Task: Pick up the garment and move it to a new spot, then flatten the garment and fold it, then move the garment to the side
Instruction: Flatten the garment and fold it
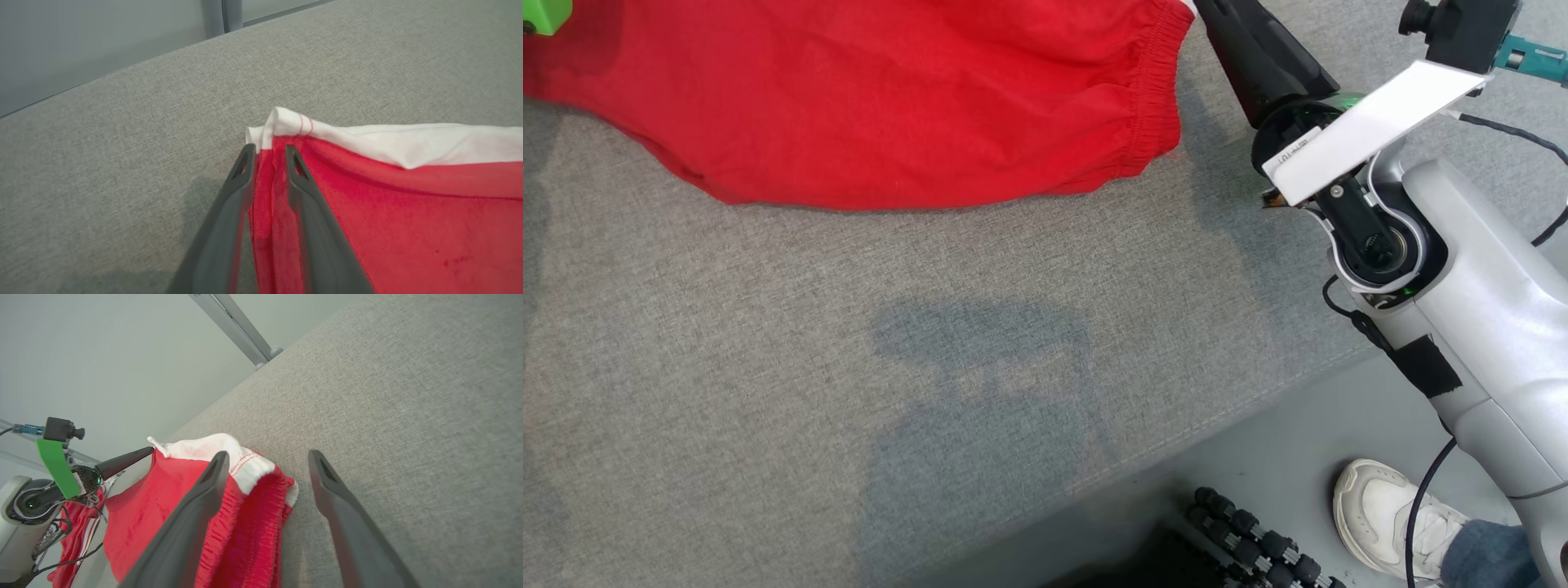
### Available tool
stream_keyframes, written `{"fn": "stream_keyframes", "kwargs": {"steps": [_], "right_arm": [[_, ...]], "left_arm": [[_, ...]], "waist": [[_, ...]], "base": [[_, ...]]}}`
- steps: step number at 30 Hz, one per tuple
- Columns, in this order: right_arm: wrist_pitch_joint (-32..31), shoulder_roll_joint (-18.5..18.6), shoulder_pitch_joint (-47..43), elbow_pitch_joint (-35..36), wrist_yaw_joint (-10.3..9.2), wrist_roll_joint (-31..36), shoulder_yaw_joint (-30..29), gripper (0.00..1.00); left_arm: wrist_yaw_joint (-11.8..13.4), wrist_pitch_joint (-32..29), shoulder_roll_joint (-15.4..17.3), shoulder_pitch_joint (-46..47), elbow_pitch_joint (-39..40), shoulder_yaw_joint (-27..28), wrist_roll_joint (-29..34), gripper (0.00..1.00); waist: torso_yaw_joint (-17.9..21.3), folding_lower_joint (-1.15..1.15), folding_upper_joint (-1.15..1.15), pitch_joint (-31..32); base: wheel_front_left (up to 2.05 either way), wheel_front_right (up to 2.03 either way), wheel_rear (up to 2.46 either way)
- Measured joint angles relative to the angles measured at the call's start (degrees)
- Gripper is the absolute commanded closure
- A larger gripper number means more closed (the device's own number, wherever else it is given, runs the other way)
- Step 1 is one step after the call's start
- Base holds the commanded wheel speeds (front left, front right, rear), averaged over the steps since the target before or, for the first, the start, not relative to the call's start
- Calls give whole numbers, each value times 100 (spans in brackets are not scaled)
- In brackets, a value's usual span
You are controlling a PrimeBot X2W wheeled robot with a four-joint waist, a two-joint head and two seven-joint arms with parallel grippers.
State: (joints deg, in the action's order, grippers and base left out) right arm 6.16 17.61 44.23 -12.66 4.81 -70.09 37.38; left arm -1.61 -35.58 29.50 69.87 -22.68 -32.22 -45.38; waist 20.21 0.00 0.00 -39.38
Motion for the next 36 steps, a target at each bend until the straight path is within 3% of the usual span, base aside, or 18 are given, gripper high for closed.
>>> {"fn": "stream_keyframes", "kwargs": {"steps": [8,14,17,19,23,28,33,36], "right_arm": [[247,66,-9,-85,23,135,-24,0],[699,436,-114,-118,23,827,-67,0],[846,727,-231,-146,-77,1495,-89,0],[878,904,-299,-157,-246,1919,-137,0],[878,1046,-542,-151,-547,2343,-301,0],[875,957,-1055,-67,-749,2391,-558,0],[868,940,-1657,12,-847,2443,-873,0],[868,907,-2017,-116,-844,2282,-879,0]], "left_arm": [[-87,404,-19,1,-223,-8,125,0],[-149,1240,-21,-6,-213,-12,495,0],[-147,1780,-18,-99,-107,-27,791,0],[-132,2106,-21,-284,-32,-22,879,0],[52,2658,-172,-915,92,27,884,0],[356,3301,-407,-1807,229,14,887,0],[723,4010,-625,-2973,326,5,966,0],[770,4253,-783,-3651,341,-10,914,0]], "waist": [[-18,0,0,150],[-75,0,0,387],[-124,0,0,554],[-166,0,0,682],[-275,0,0,955],[-478,0,0,1308],[-837,0,0,1714],[-1043,0,0,1921]], "base": [[0,0,0],[0,0,0],[0,0,0],[0,0,0],[0,0,0],[0,0,0],[0,0,0],[0,0,0]]}}
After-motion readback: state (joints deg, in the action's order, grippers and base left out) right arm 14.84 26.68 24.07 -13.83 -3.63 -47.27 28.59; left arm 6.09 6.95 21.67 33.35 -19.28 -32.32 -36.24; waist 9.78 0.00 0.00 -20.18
